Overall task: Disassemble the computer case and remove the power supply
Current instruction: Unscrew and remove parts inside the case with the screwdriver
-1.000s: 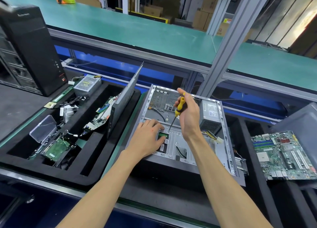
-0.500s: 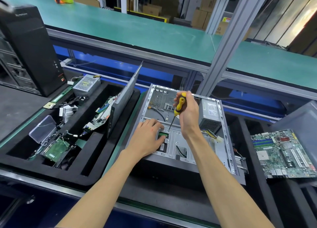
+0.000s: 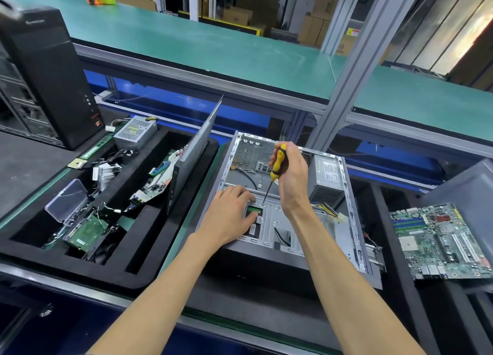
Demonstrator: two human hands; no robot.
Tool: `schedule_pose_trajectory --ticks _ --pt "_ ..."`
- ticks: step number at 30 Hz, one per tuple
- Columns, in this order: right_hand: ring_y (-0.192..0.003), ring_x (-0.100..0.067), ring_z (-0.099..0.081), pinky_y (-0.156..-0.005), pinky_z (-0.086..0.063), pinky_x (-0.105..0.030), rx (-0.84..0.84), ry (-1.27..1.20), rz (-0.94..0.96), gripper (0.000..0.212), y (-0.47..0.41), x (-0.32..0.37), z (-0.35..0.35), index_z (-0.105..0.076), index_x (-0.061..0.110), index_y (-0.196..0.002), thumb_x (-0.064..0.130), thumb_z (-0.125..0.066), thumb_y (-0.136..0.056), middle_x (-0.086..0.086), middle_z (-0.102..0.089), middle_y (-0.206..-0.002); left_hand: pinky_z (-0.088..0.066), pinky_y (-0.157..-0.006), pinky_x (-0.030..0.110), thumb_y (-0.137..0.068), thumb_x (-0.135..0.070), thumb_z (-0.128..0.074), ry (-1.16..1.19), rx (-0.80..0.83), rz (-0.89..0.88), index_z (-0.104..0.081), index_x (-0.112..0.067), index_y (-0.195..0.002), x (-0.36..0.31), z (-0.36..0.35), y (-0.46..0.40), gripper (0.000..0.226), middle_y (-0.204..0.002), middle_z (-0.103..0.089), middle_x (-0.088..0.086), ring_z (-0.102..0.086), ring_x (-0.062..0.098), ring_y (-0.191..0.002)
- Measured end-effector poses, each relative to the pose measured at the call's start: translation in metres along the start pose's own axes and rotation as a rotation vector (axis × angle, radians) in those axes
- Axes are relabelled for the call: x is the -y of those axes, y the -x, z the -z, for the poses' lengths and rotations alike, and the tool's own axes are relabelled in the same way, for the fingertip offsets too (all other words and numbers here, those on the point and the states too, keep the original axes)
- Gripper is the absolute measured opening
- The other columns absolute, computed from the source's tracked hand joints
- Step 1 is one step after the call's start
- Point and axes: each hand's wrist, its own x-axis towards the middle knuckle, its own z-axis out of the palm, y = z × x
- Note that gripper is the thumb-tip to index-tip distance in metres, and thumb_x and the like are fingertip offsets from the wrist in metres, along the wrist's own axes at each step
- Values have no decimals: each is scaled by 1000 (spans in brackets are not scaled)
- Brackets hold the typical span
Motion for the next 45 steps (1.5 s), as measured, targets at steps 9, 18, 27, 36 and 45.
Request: schedule_pose_trajectory --ticks 9,18,27,36,45 --pt "-59 -13 -38 -59 -36 -24 67 1 23 33 2 2 -10 -50 17 -91 48 -42 -101 4 -44 -63 -31 -108 32 -94 -44 -58 6 -1 4 -61 -25 -123 -1 0 1 35 -126 -56 -7 -46 14 -122" --pt "-62 -14 -47 -61 -41 -26 7 61 -18 53 0 1 -8 -61 24 -65 48 -34 -103 1 -55 -65 -32 -107 33 -93 -43 -58 4 -1 9 -62 -25 -123 0 0 0 35 -126 -56 -7 -47 14 -121" --pt "-63 -16 -41 -73 -40 -31 28 75 17 38 6 1 -2 -47 21 -73 52 -49 -95 2 -45 -66 -31 -107 32 -93 -44 -59 -9 -11 5 -62 -25 -122 1 -3 0 34 -124 -57 -8 -47 13 -120" --pt "-60 -14 -45 -76 -44 -32 68 94 -102 43 8 4 6 -50 26 -65 59 -56 -91 6 -46 -58 -33 -106 33 -93 -42 -59 -6 4 15 -63 -25 -120 -2 0 -2 32 -123 -58 -7 -49 14 -120" --pt "-55 -12 -37 -62 -41 -25 275 167 -137 43 14 -12 11 -48 27 -59 30 -61 -100 10 -40 -55 -51 -85 25 -102 -22 -50 546 -180 211 -65 -19 -116 -26 51 -26 21 -111 -66 -8 -61 4 -100"
